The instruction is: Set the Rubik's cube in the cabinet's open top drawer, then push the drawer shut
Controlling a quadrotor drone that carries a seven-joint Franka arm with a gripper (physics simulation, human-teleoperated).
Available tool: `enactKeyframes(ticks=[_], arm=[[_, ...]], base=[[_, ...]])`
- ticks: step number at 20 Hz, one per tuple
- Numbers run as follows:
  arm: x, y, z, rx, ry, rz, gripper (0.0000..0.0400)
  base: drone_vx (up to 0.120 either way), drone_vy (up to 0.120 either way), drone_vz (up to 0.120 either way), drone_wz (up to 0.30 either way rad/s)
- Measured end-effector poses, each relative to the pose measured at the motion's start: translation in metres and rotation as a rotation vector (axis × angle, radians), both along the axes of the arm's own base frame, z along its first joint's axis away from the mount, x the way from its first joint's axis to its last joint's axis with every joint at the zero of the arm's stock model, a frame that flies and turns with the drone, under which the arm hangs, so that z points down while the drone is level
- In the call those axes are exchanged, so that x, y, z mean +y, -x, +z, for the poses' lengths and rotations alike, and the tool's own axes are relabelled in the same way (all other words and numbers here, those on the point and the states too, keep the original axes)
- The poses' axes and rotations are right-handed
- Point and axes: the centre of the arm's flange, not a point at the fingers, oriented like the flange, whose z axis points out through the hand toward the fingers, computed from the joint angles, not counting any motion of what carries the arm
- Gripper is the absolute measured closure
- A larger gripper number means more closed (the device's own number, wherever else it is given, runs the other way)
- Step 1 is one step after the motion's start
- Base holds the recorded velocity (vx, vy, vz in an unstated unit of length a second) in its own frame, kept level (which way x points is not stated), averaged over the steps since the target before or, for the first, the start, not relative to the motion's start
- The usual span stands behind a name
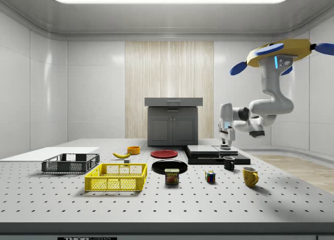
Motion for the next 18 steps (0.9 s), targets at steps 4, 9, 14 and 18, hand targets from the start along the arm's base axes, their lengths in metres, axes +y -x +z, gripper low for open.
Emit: enactKeyframes(ticks=[4,9,14,18], arm=[[-0.0001,0.0,0.0,0.0,0.002,0.0,0.0],[-0.0002,0.0,0.0,0.0,0.002,0.0,0.0],[-0.0002,0.0,0.0,0.0,0.003,0.0,0.0],[-0.0002,0.0,0.0001,0.0,0.003,0.0,0.0]], base=[[0.12,-0.01,-0.12,0.0],[0.12,-0.04,-0.12,0.0],[0.12,-0.04,-0.12,0.0],[0.1,0.0,-0.09,0.0]])
